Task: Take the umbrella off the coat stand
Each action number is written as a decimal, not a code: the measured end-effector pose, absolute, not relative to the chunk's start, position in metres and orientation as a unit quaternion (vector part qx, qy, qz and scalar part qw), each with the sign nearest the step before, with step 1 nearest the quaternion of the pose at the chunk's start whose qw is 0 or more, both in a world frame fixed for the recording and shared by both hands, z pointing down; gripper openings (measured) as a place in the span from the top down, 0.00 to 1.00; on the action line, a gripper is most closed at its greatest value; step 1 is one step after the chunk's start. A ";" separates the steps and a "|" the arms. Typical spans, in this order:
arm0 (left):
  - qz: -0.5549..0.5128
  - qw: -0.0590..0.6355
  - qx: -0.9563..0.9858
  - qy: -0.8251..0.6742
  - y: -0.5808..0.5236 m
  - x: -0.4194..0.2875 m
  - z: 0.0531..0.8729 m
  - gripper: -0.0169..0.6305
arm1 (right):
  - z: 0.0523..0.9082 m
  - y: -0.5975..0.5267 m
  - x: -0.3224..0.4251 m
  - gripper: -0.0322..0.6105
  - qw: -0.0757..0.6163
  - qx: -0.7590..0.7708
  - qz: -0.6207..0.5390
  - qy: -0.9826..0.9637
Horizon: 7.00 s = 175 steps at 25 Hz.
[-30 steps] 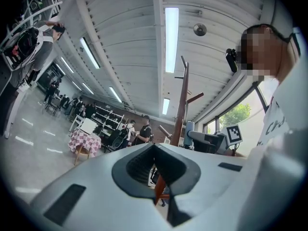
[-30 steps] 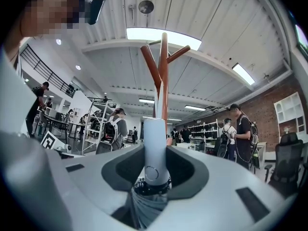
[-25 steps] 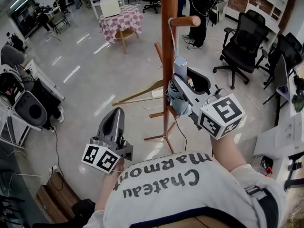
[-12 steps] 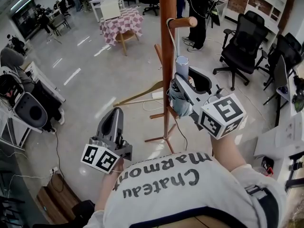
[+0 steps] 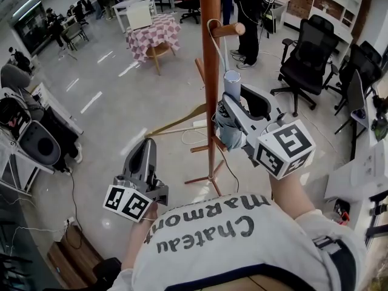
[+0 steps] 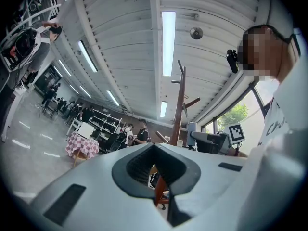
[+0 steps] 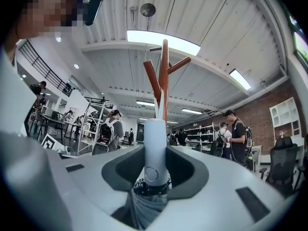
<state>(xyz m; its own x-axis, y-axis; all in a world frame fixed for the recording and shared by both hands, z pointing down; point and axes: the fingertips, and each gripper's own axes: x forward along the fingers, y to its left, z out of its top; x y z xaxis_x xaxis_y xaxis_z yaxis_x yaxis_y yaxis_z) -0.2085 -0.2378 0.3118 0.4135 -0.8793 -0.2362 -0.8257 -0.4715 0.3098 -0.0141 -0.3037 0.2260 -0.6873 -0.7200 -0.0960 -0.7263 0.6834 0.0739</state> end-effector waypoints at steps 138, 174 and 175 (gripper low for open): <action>-0.199 0.078 0.850 -0.482 -0.209 -0.187 0.303 0.94 | 0.103 -0.185 0.067 0.72 0.192 -0.413 0.143 0.879; -0.166 0.091 0.852 -0.487 -0.170 -0.098 0.317 0.94 | 0.229 -0.200 0.101 0.72 0.108 -0.385 0.038 0.916; -0.165 0.091 0.852 -0.488 -0.169 -0.095 0.318 0.94 | 0.233 -0.199 0.102 0.72 0.106 -0.383 0.036 0.917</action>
